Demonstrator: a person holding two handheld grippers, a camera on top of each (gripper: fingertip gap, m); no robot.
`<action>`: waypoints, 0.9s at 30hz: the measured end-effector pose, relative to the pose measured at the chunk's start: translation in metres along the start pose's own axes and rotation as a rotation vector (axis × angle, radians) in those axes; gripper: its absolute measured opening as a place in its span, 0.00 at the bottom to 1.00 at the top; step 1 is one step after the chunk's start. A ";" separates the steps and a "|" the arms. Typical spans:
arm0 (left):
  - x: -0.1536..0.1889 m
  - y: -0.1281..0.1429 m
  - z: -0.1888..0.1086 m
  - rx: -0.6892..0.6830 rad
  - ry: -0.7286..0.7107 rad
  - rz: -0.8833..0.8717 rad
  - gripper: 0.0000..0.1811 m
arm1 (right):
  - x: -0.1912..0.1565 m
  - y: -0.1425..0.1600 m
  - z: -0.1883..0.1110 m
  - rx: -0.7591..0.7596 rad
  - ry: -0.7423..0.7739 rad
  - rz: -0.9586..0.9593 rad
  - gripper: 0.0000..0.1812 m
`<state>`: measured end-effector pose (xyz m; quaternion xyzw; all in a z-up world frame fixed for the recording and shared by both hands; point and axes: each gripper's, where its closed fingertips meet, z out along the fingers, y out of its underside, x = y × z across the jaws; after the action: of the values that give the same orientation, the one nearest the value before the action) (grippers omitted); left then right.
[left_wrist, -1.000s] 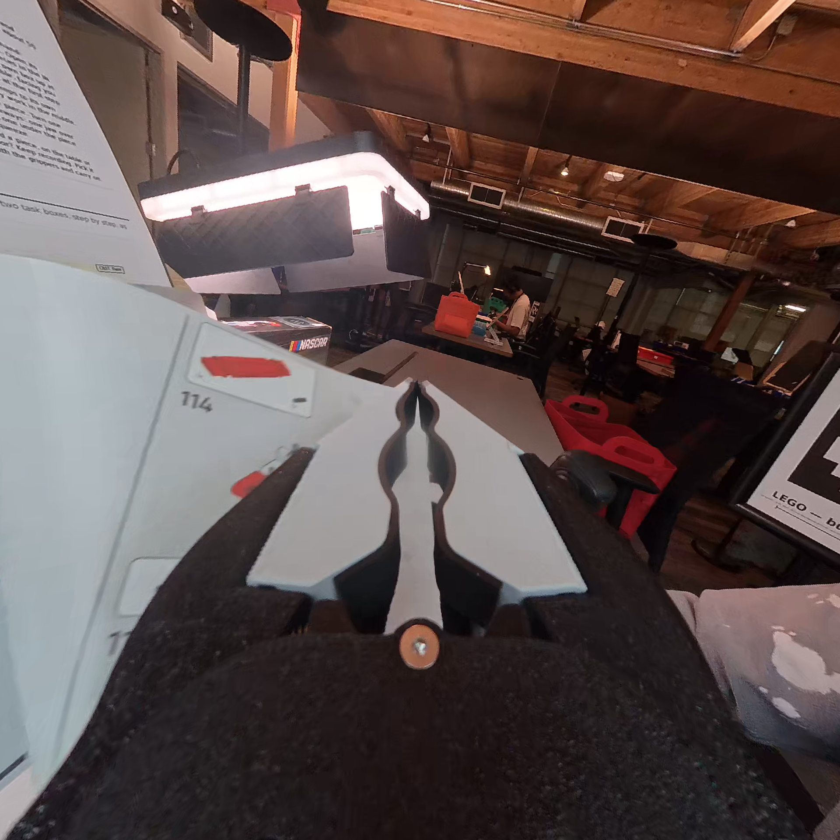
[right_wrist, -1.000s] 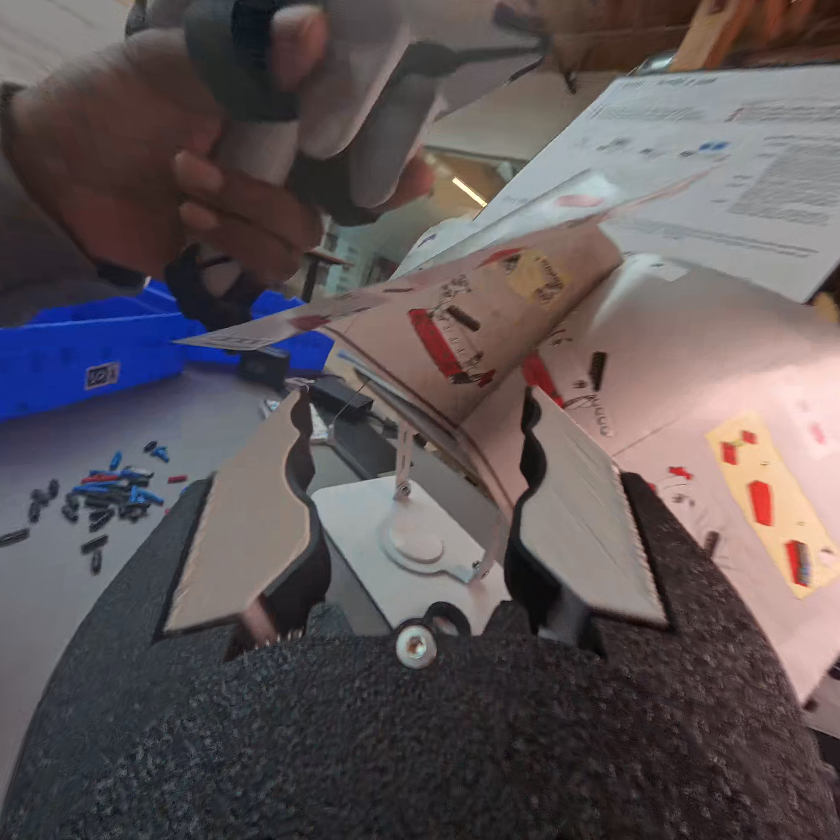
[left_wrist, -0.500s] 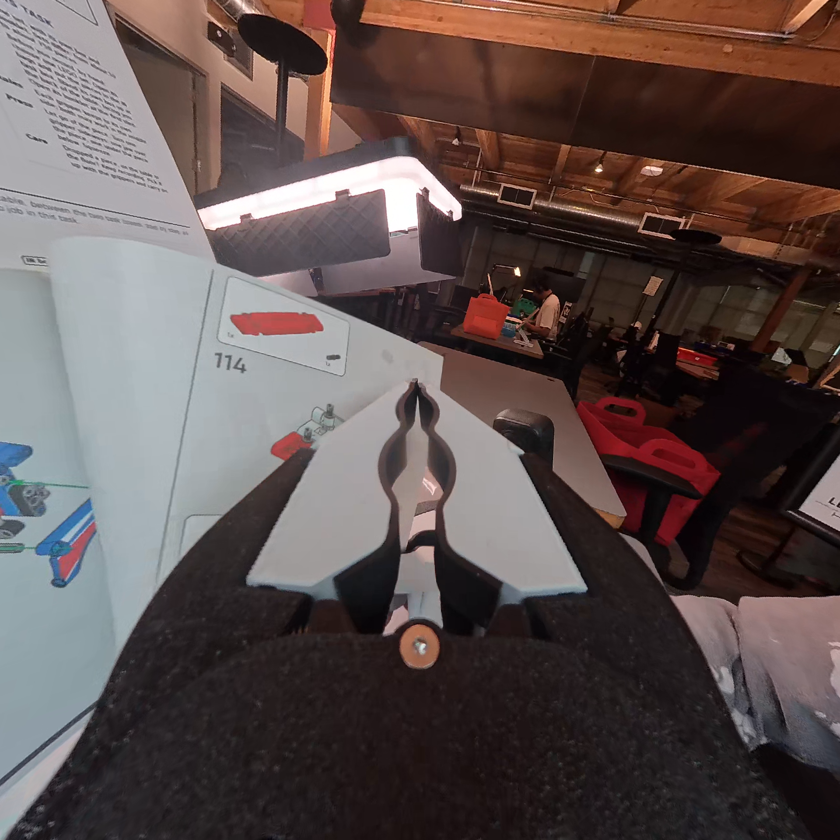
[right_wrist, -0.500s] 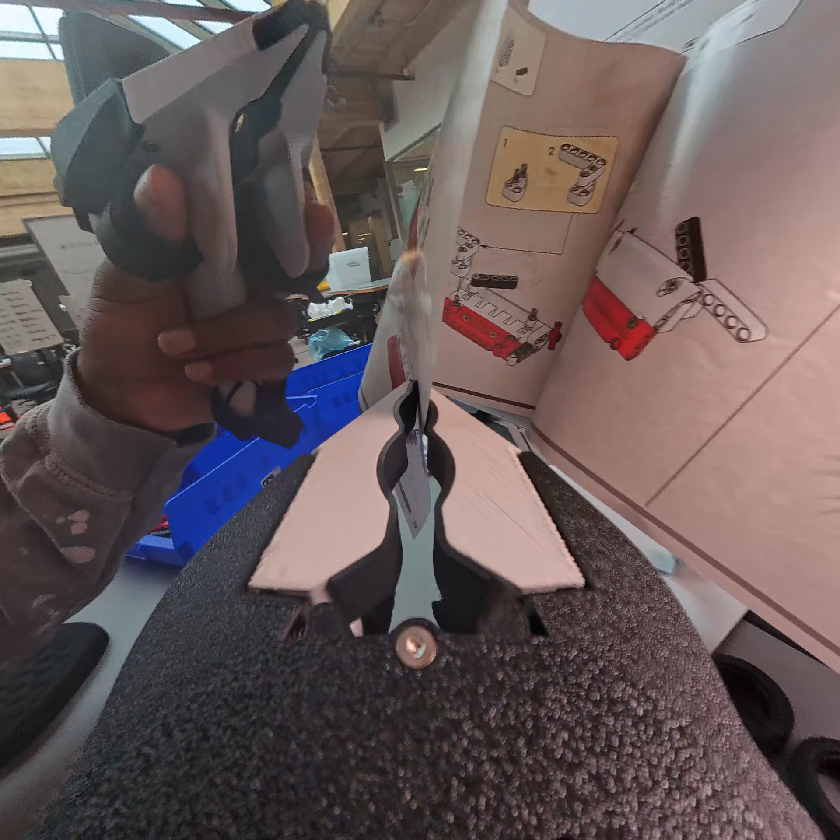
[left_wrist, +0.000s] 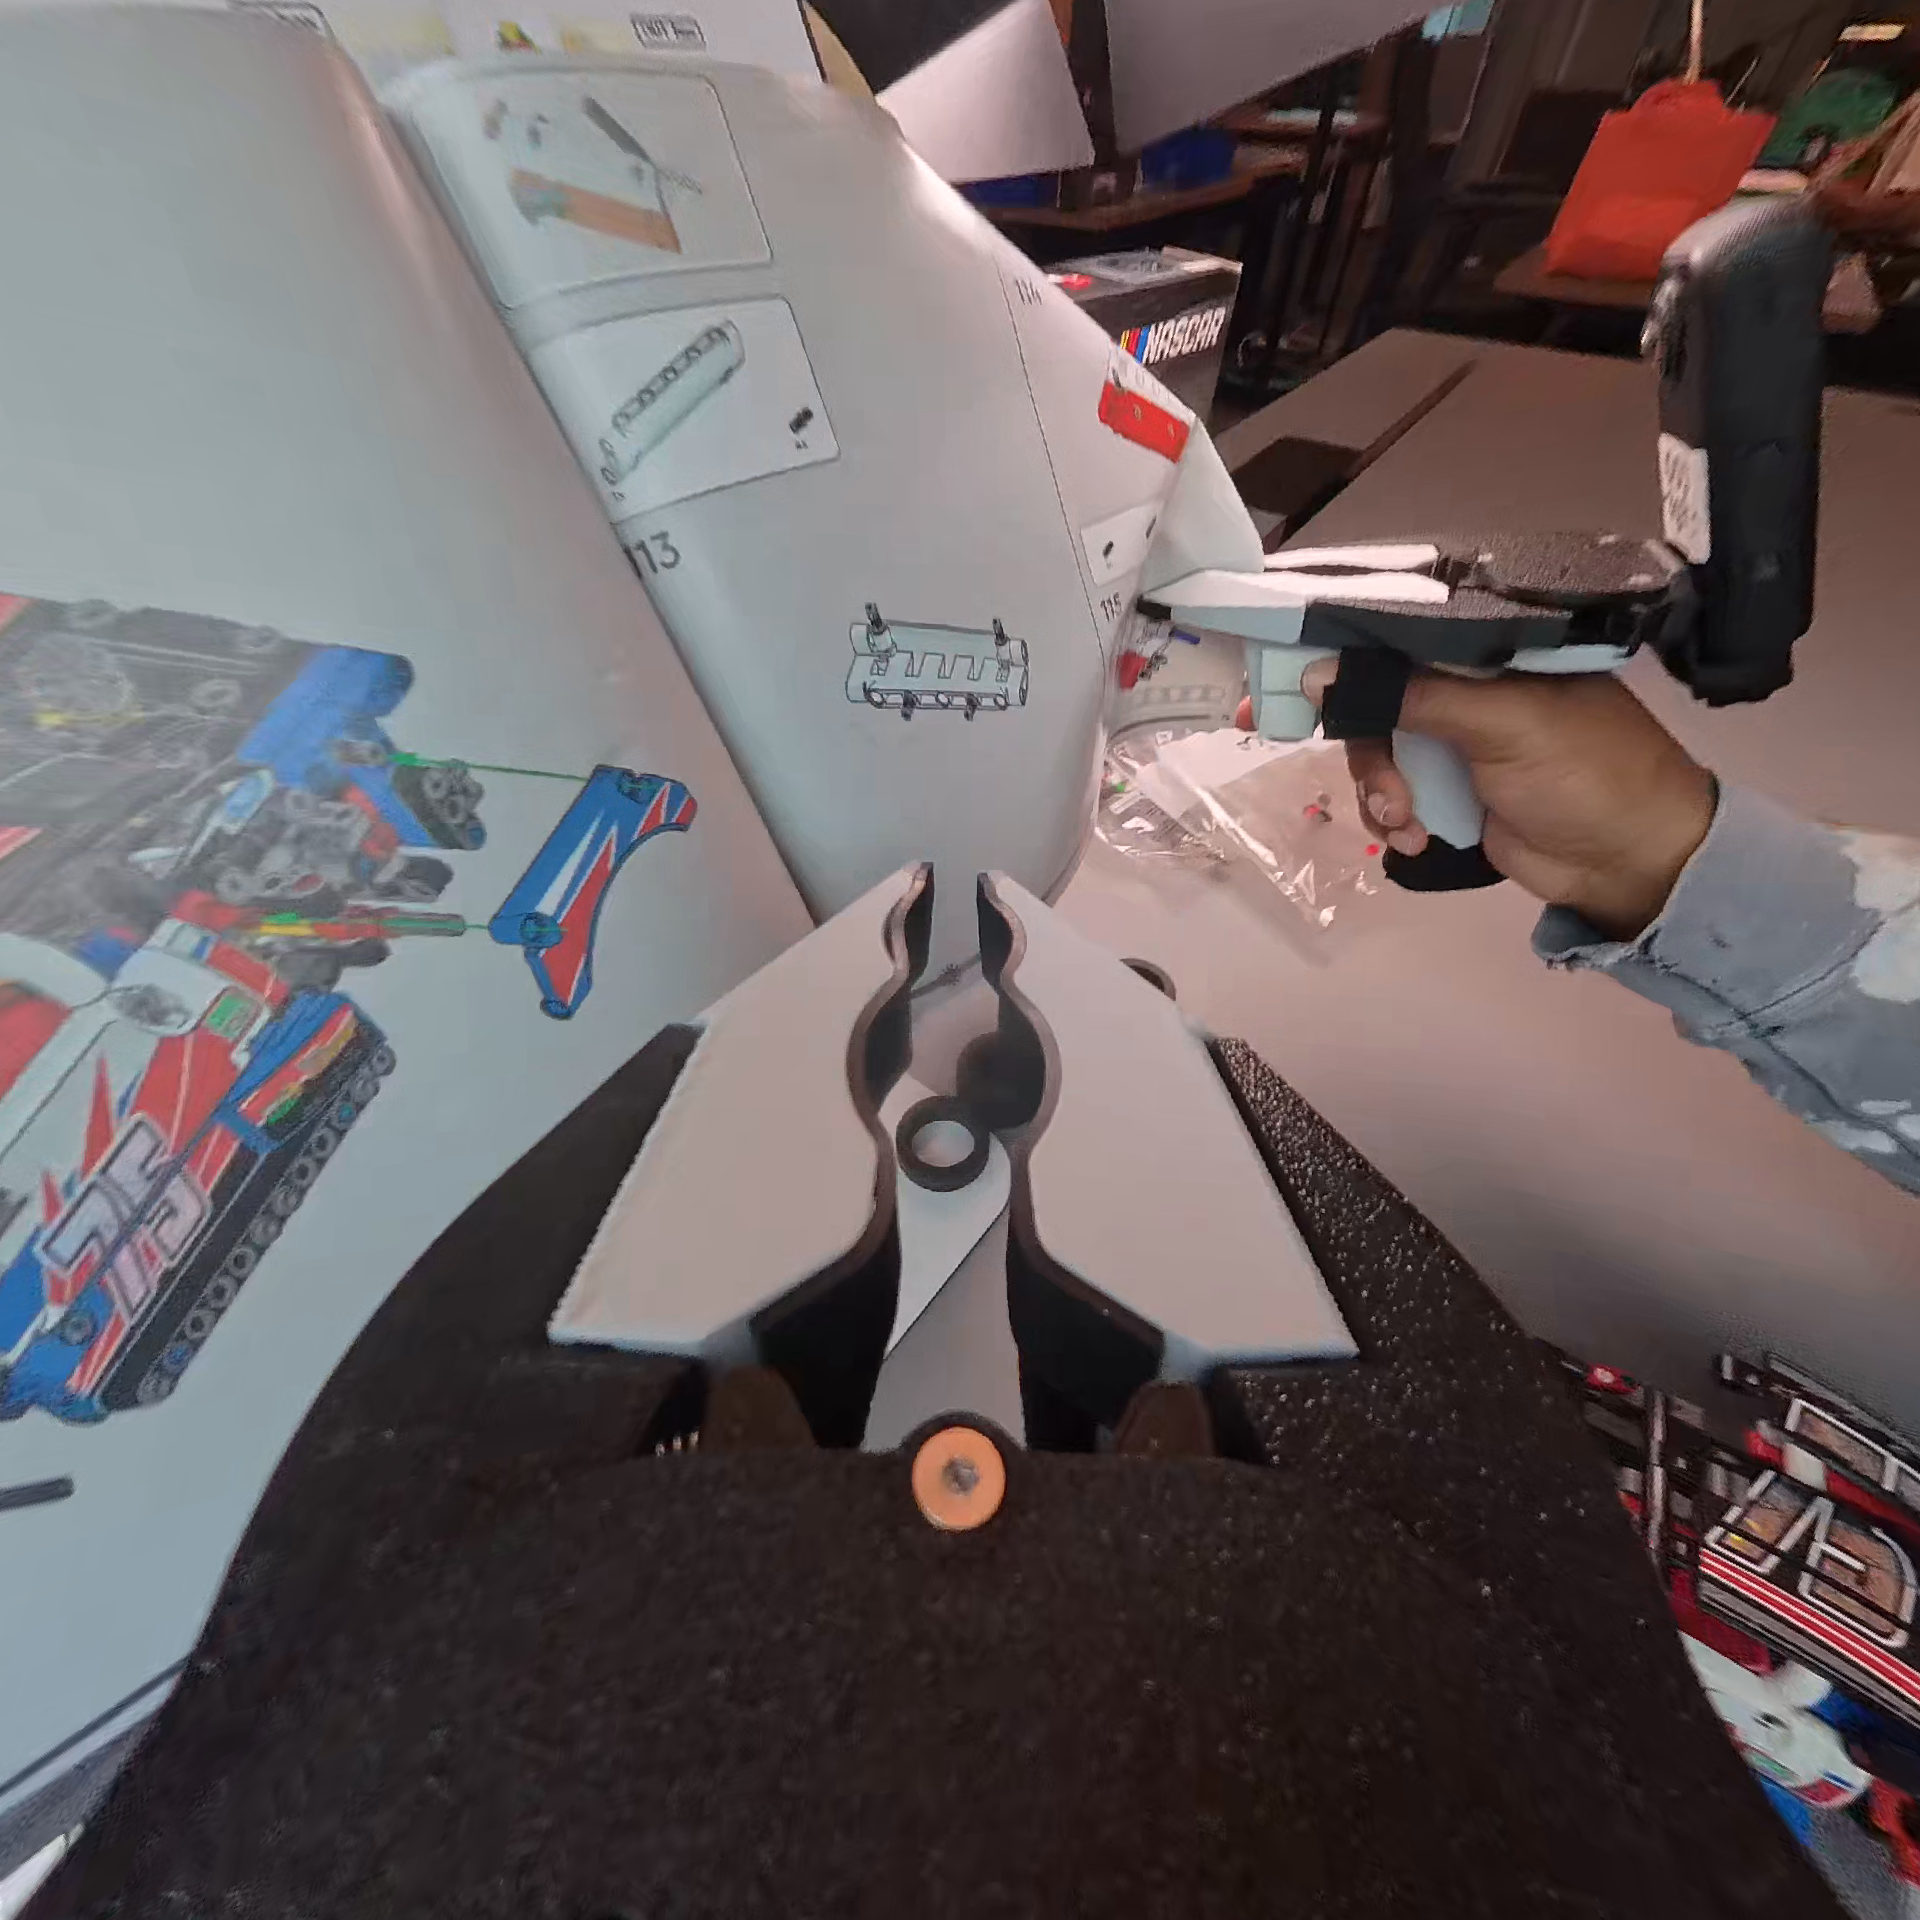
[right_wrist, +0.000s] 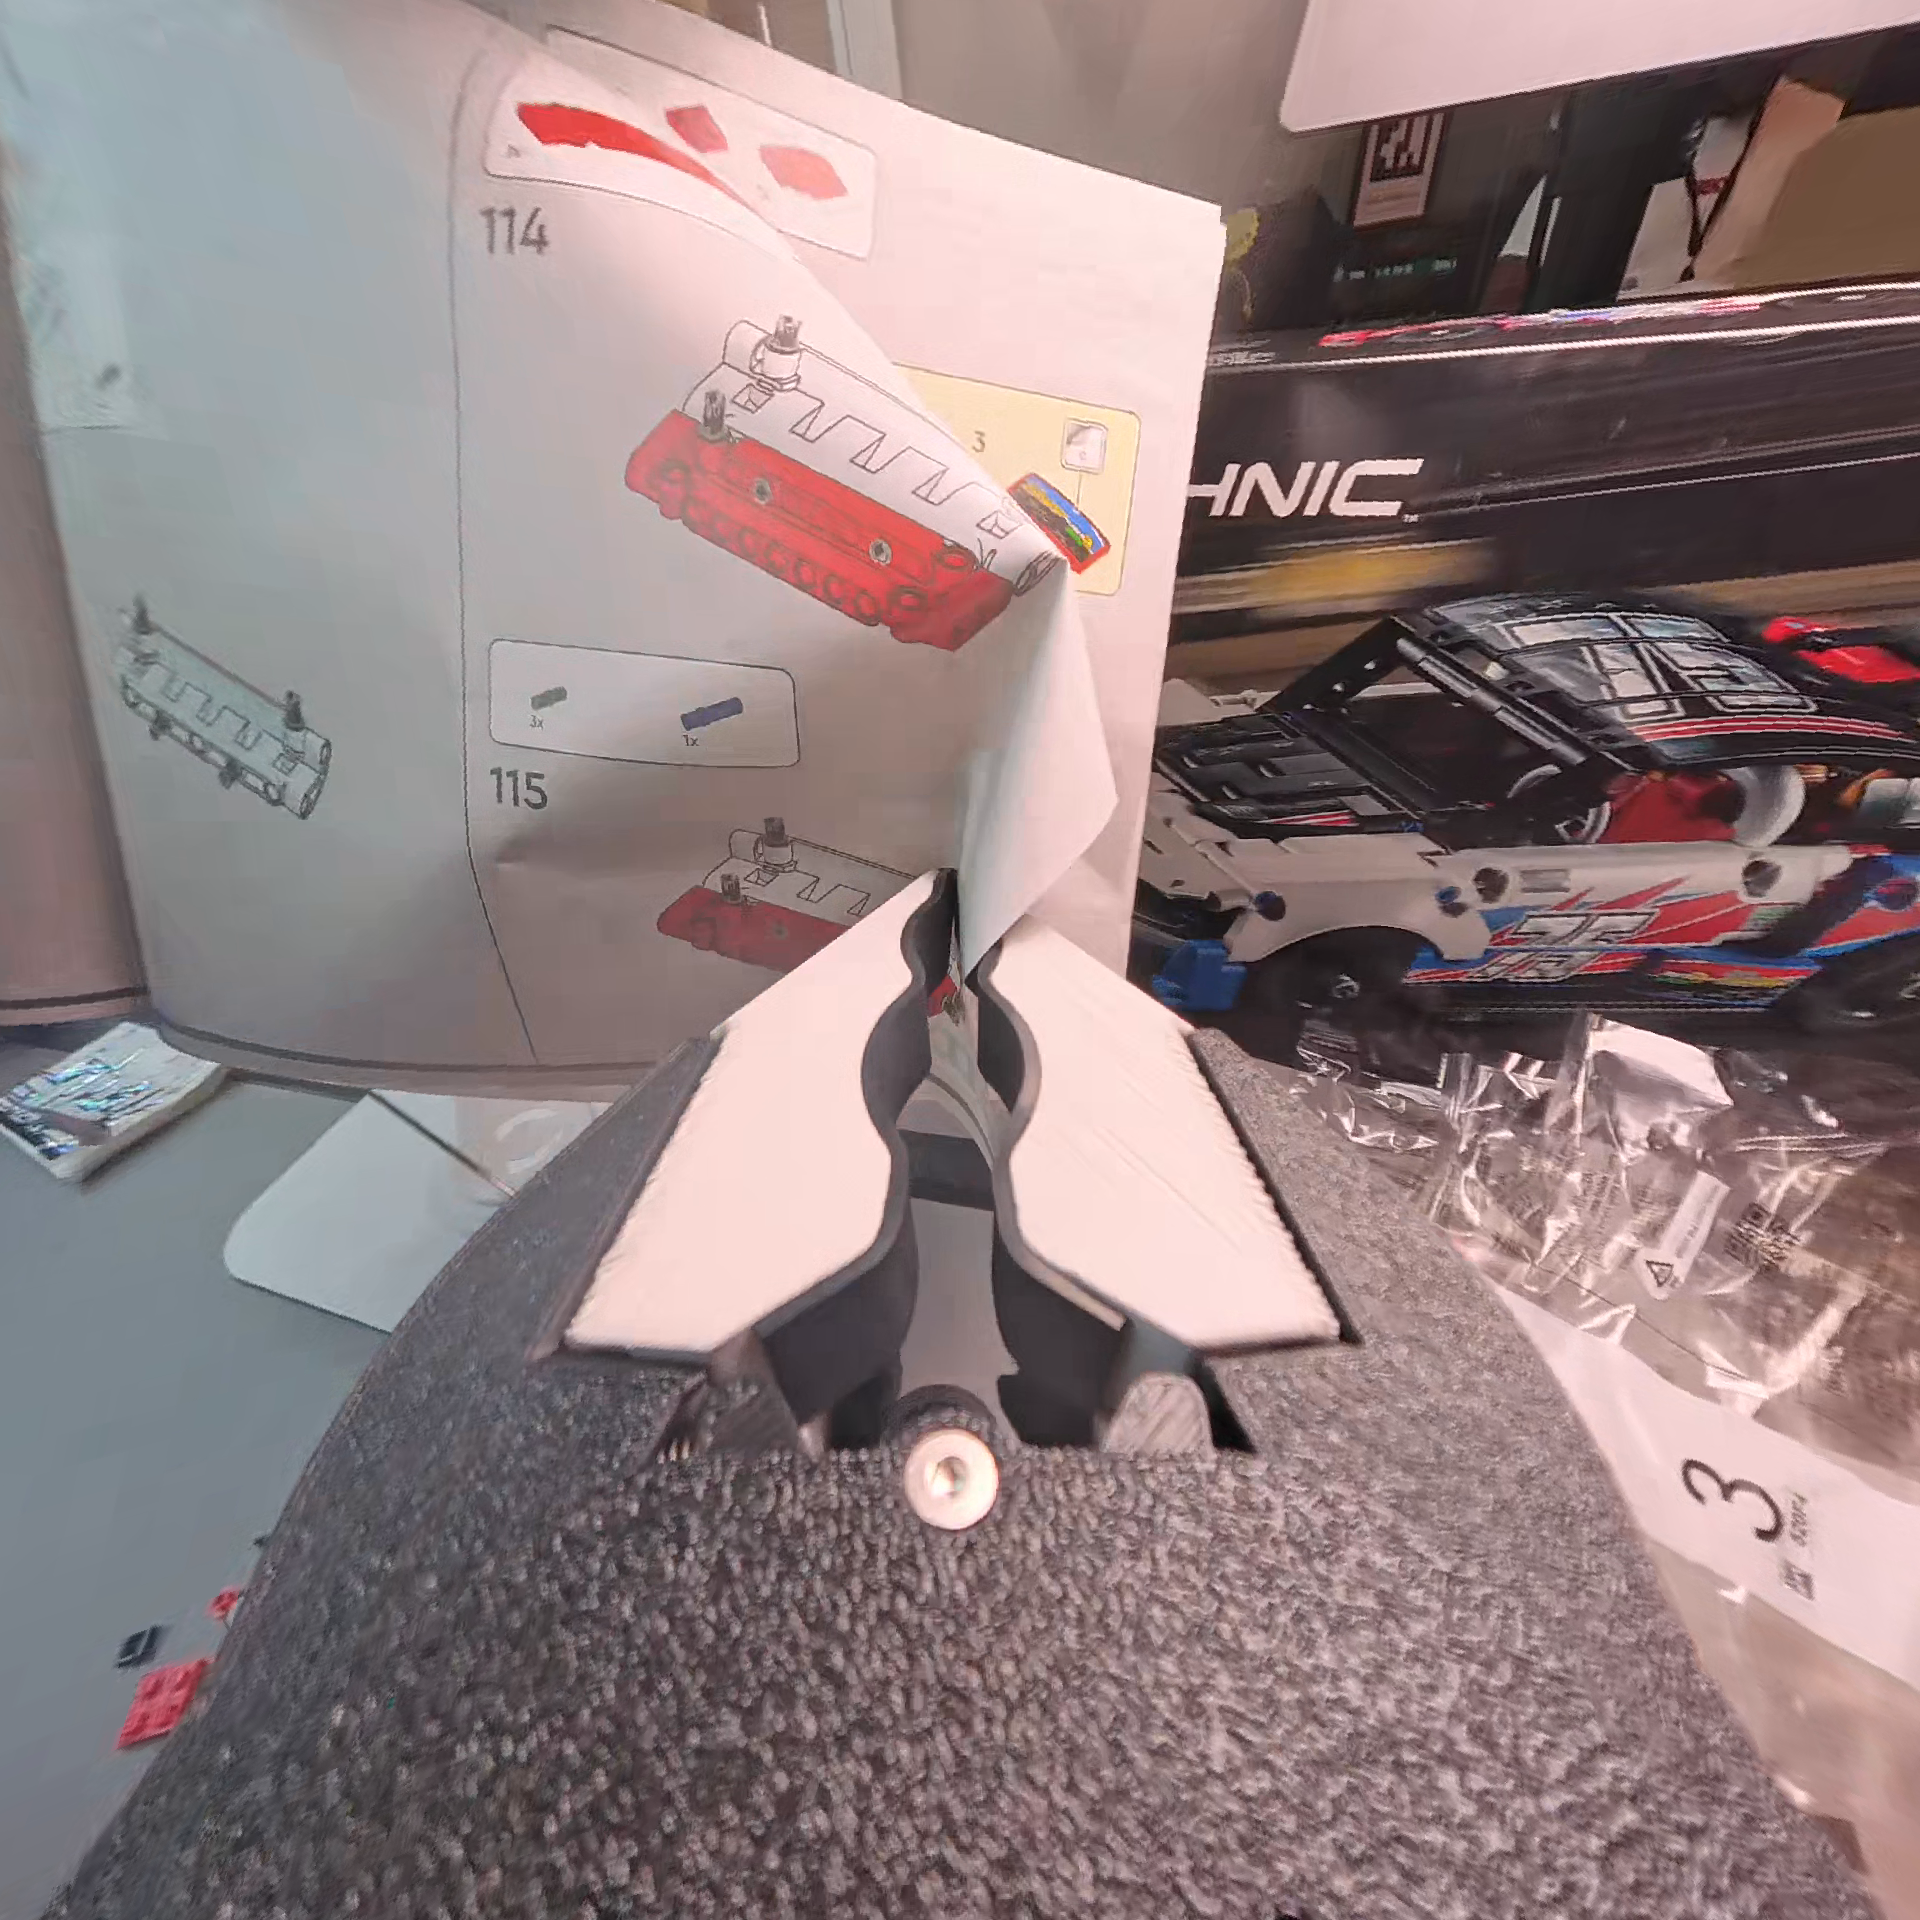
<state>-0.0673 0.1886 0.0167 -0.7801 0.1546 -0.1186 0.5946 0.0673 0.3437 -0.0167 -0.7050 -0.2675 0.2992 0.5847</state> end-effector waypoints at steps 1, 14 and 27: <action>0.001 0.004 0.010 -0.026 -0.015 0.031 0.03 | 0.004 0.000 0.005 -0.014 0.004 0.005 0.00; -0.026 0.024 0.050 -0.209 -0.292 0.477 0.00 | -0.002 -0.017 -0.054 0.195 0.226 -0.302 0.15; -0.027 0.025 0.053 -0.199 -0.347 0.545 0.00 | -0.111 0.086 0.010 -0.123 -0.004 -0.866 0.00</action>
<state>-0.0748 0.2398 -0.0214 -0.7728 0.2647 0.1951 0.5429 -0.0132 0.2543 -0.0905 -0.5607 -0.5568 0.0114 0.6128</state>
